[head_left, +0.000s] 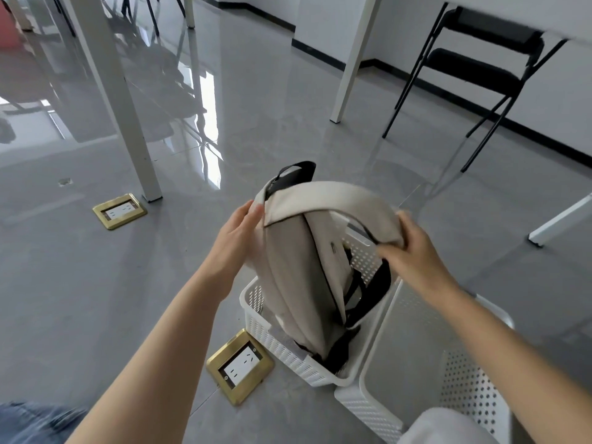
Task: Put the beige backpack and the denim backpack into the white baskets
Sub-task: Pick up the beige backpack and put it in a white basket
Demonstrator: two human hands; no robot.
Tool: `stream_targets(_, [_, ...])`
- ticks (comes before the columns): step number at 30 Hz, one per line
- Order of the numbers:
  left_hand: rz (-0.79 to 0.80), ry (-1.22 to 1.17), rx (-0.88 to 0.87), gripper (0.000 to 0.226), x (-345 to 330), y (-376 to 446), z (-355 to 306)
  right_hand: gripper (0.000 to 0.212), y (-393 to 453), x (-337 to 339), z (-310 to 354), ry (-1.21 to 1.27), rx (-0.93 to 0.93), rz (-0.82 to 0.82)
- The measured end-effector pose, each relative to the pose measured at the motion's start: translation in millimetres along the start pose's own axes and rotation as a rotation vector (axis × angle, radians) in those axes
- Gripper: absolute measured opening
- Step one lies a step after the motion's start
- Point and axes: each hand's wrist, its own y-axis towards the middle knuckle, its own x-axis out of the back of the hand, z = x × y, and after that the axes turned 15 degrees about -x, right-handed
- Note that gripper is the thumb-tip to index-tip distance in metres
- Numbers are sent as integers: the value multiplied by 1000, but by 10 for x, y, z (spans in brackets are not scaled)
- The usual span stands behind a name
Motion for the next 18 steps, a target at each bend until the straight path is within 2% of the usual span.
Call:
stream_targets(2, [59,47,9,65,-21,8,42,24,73,9,97,-30,-14,-77])
stream_targets(5, [181,237,50,124,-4,-25,161,27,89,-34,242,42,-35,-152])
stream_targets(7, [190,370,83,134,-1,-57,217,30,81,-28,381,91,15,-214])
stream_targets(9, [114,394,113,113,-31,-97,209,31,79,-11,506,53,123,-291])
stream_targets(12, [-41,262,18,47,-9,-66,225,37,102,-112,513,-102,275,-382])
stream_targets(13, [-77,231,-10,34,-8,-72,212,43,112,-182,429,-166,291,-398])
stream_targets(16, [-153,111,-65,33,-13,-41,132,56,191,-473,-1,-401,231,-369])
stream_targets(18, [-163,28,-115,37,-45,-21,81,68,231,-666,-378,-672,112,-238])
